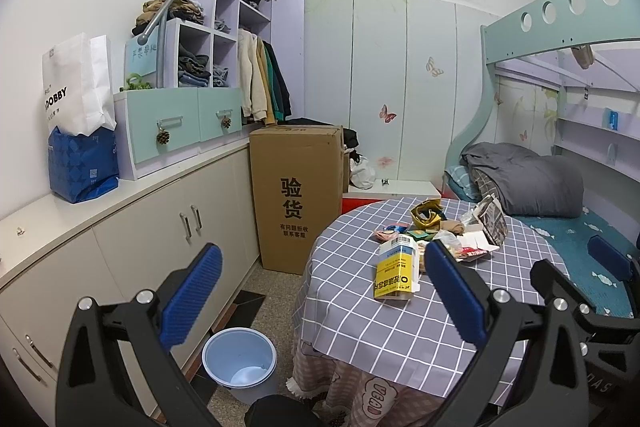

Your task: Collect trash

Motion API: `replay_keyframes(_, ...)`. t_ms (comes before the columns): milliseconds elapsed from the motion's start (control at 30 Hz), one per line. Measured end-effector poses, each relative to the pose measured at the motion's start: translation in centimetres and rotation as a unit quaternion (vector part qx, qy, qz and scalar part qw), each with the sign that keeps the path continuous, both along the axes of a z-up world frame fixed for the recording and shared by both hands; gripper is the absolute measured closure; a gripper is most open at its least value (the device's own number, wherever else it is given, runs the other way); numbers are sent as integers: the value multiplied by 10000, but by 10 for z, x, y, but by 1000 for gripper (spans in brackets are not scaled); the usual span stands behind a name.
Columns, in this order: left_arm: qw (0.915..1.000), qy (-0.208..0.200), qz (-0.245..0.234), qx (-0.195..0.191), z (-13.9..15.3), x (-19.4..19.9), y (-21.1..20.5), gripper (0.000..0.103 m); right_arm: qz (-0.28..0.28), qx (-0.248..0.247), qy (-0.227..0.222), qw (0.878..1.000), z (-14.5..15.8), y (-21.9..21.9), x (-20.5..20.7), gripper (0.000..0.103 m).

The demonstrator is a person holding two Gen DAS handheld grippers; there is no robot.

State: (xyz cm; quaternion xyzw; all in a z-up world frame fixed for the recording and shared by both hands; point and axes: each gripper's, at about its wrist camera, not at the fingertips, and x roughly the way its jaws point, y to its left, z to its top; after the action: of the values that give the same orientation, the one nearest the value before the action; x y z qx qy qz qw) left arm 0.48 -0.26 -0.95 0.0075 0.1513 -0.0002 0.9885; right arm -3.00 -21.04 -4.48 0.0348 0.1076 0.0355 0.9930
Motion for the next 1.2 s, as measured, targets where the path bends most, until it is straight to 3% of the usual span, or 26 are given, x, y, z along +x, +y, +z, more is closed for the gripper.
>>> replay_keyframes(1200, 10000, 62, -15, 18, -14, 3, -7, 4, 87, 54, 168, 9998, -11, 0, 4, 6)
